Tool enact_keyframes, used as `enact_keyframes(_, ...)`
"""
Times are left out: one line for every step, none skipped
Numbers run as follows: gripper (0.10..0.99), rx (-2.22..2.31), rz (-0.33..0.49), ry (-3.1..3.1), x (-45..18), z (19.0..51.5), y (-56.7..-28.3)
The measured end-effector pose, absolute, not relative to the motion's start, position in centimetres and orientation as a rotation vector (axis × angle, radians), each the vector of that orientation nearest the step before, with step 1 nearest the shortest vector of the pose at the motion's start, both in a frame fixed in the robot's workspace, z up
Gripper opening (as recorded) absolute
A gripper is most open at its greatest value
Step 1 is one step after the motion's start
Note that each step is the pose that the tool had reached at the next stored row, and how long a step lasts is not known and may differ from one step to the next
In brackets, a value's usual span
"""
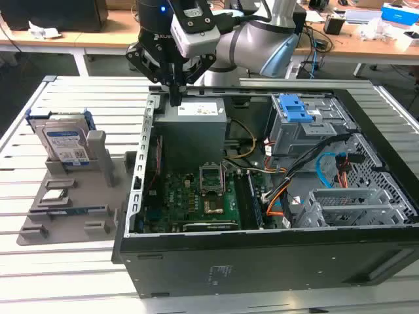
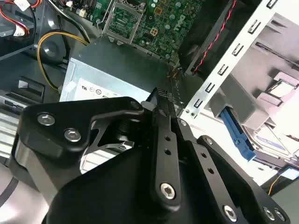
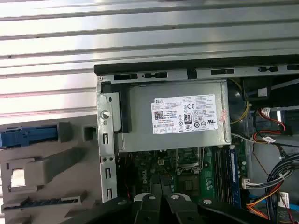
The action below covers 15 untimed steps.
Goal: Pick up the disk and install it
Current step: 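Reach for the disk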
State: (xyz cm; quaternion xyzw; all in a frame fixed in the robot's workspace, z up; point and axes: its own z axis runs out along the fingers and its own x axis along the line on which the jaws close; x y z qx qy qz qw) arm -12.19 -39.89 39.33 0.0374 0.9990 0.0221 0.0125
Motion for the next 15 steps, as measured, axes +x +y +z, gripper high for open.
enact_keyframes(0.106,0.117,0.069,3.114,-12.4,39.3,-39.9)
enact_keyframes(0.106,0.117,0.069,3.114,-13.0,39.3,-39.9)
enact_keyframes(0.106,0.117,0.069,3.114,-13.3,39.3,-39.9)
enact_keyframes(0.106,0.117,0.069,3.114,-13.5,39.3,-39.9)
enact_keyframes(0.106,0.117,0.069,3.114,-13.6,39.3,-39.9)
enact_keyframes(0.106,0.117,0.069,3.114,-13.7,39.3,-39.9)
enact_keyframes(0.106,0.117,0.069,3.114,-14.0,39.3,-39.9)
enact_keyframes(0.106,0.117,0.069,3.114,-14.1,39.3,-39.9)
enact_keyframes(0.106,0.117,0.069,3.114,-14.2,39.3,-39.9)
enact_keyframes(0.106,0.117,0.069,3.114,-14.3,39.3,-39.9)
enact_keyframes(0.106,0.117,0.069,3.114,-14.4,39.3,-39.9)
enact_keyframes(0.106,0.117,0.069,3.114,-14.5,39.3,-39.9)
enact_keyframes(0.106,0.117,0.069,3.114,-14.6,39.3,-39.9)
enact_keyframes(0.106,0.117,0.069,3.114,-14.8,39.3,-39.9)
enact_keyframes(0.106,0.117,0.069,3.114,-15.5,39.3,-39.9)
